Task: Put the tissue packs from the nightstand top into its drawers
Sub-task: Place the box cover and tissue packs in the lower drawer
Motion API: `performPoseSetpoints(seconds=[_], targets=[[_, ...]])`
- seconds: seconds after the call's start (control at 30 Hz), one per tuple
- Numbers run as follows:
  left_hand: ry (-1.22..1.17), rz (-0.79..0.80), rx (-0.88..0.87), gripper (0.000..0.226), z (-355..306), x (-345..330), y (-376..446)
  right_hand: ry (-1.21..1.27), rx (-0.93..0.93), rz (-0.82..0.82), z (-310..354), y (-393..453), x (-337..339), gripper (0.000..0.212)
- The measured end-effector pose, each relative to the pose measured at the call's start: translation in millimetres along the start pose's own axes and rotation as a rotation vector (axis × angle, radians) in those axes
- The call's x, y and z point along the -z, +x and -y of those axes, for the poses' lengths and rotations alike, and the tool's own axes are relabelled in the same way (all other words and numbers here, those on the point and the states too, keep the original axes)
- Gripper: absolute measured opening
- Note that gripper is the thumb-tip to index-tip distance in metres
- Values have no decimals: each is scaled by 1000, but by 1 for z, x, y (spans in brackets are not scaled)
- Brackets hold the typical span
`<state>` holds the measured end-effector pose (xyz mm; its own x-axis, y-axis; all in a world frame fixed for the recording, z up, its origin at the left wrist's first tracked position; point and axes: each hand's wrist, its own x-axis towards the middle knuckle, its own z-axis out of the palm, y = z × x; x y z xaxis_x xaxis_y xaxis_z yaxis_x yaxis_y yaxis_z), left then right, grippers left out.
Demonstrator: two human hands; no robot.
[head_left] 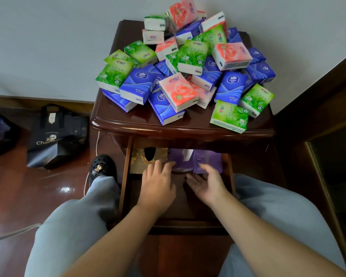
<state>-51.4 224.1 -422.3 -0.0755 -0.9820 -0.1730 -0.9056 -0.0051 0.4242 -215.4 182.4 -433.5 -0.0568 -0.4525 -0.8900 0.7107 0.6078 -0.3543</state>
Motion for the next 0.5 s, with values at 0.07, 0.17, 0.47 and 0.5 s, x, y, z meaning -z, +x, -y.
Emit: performPoseSetpoints(seconds=[0.07,0.17,0.47,0.5], targets=[[94,50,76,70,7,0,-2,26,5,25,-2,5,-1,27],[150,104,95,73,13,-4,-1,63,9,56,-4,12,-4,33],[134,130,153,75,9,-1,8,115,52,69,-2,32,-17,28],[140,127,153,75,9,-2,9,121,54,64,-4,33,-18,30]])
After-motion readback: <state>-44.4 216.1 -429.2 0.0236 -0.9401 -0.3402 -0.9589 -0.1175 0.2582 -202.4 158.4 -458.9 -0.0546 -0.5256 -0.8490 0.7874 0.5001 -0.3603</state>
